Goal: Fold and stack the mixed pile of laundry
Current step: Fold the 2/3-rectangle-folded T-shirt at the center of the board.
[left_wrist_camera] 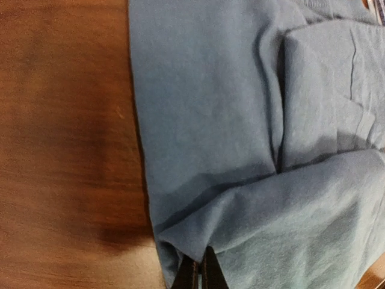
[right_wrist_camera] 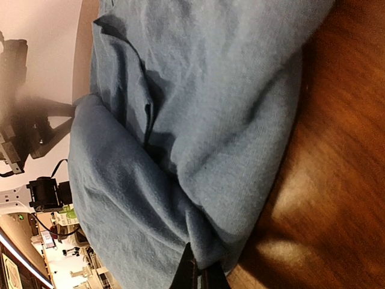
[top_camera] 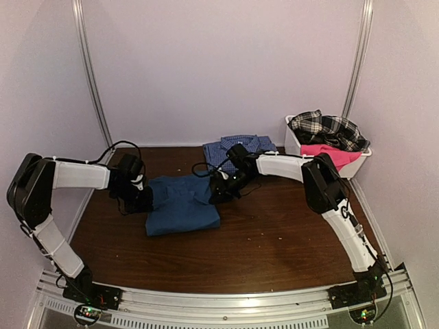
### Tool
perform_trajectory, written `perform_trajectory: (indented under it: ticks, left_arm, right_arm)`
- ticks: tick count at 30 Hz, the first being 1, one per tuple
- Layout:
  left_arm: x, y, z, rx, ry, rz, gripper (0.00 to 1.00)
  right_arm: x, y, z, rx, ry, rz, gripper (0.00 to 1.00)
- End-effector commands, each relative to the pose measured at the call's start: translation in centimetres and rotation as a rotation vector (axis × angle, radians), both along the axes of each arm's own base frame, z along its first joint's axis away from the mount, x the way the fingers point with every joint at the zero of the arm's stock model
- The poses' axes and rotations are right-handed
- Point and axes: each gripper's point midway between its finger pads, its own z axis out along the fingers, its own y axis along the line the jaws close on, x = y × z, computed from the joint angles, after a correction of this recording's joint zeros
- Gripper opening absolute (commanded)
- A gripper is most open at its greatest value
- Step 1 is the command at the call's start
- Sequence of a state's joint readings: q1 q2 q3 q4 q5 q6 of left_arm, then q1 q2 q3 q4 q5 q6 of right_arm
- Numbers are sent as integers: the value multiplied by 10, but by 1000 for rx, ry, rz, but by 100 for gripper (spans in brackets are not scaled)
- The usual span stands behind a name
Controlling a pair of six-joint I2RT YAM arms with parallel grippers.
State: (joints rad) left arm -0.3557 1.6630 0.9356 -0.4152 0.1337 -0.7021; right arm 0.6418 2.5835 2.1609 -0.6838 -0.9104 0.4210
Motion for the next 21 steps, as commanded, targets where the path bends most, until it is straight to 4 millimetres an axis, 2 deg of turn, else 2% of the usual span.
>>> perform_trajectory:
  ticks: [1, 7, 8, 10, 14, 17, 21]
  left_arm:
    - [-30, -28, -11, -29, 17, -125, 0]
    - [-101, -46, -25, -8, 110, -180, 0]
    - [-112, -47, -27, -6, 122, -182, 0]
    - [-127, -48, -26, -1, 131, -190, 0]
    - [-141, -60, -25, -5, 129, -247, 0]
    - [-142, -86, -29, -18, 137, -324, 0]
    - [-137, -127, -25, 10, 125, -467, 0]
  right_arm:
    - [-25, -13, -14, -57, 1, 34, 0]
    - [-106, -25, -25, -103, 52, 137, 0]
    - [-126, -34, -33, -126, 81, 150, 0]
    - [-152, -46, -36, -151, 106, 166, 0]
    - [-189, -81, -37, -195, 130, 150, 0]
    - [-202, -105, -36, -226, 133, 135, 0]
    - [-209, -131, -33, -244, 131, 81, 0]
